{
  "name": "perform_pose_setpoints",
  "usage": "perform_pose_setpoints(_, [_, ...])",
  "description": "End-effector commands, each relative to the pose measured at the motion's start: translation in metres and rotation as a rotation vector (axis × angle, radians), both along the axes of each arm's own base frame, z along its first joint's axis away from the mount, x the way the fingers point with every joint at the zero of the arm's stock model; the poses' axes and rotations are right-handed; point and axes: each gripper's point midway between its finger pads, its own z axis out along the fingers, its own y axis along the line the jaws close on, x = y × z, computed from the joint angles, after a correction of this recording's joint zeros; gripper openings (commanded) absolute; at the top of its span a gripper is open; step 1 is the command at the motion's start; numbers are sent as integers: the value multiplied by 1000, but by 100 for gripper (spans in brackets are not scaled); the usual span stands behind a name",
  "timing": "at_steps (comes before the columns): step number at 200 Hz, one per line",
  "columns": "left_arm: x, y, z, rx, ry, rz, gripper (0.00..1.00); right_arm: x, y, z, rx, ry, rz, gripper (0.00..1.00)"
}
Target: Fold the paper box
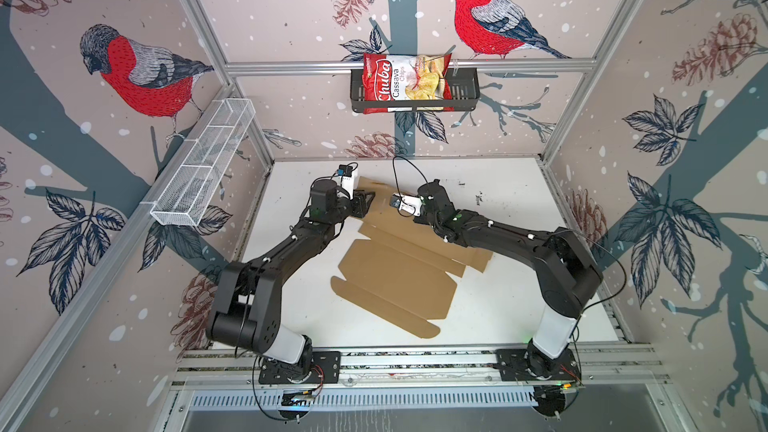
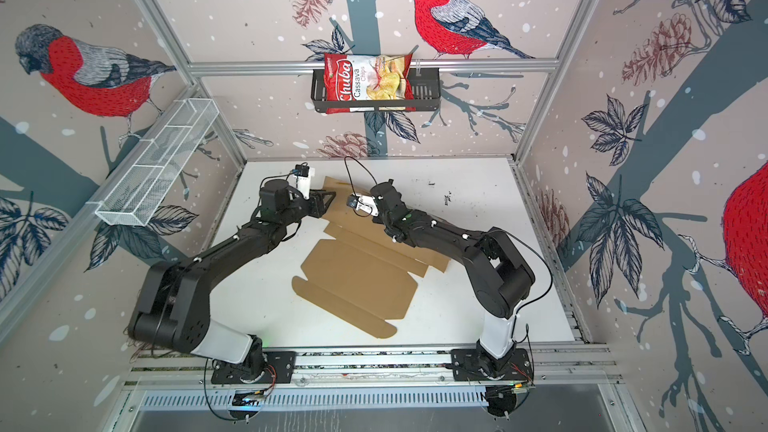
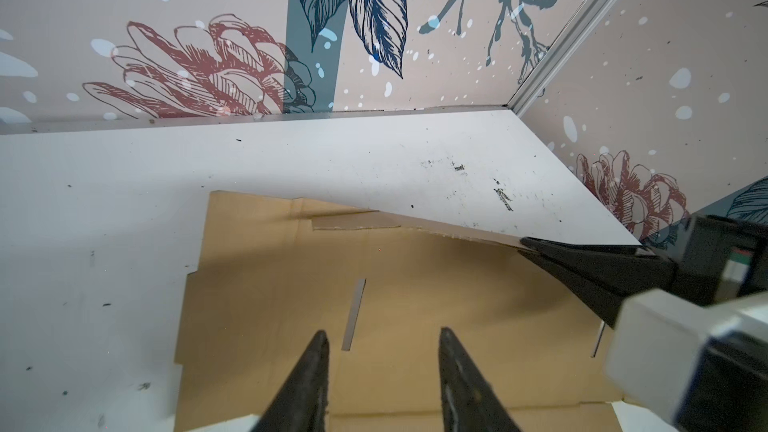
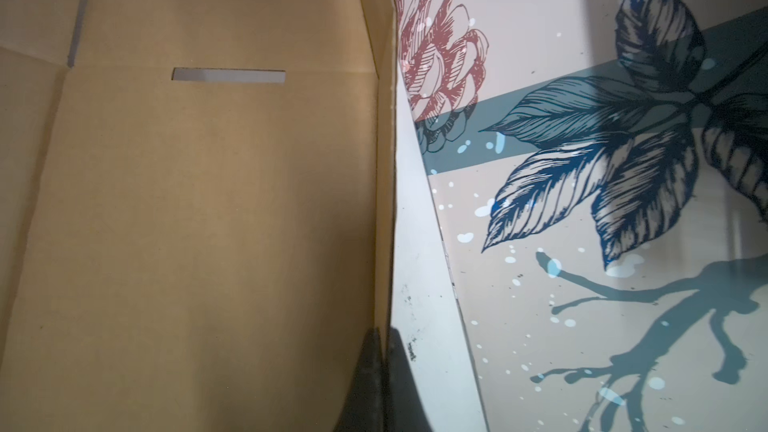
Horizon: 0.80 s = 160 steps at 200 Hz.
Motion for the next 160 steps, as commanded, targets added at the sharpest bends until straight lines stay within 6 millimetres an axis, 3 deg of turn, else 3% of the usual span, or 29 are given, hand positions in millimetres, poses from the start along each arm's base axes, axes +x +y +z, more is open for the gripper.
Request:
perform_pose_setpoints(1, [-15,18,-6,-23,49,50,44,4,-1,19,-10,-74,10,0])
perform_pose_setpoints(30, [-46,36,-49,-71,169,163,46,-2,3,16,-7,-43,61,0])
perform_pose_setpoints(59, [-70,45,-96,-108,278,240,54,-1,3,15,6,-6,81,0])
perform_pose_setpoints(88, [-66,35,-107,-116,338,227,62,1,3,19,16,-9,88,0])
perform_pose_setpoints(119, [-59,24,-129,-115,422,205,64,1,6,19,29,-3,96,0])
perform_pose_setpoints(160, [-40,16,-140,-96,433,189,64,1,8,19,41,-1,102,0])
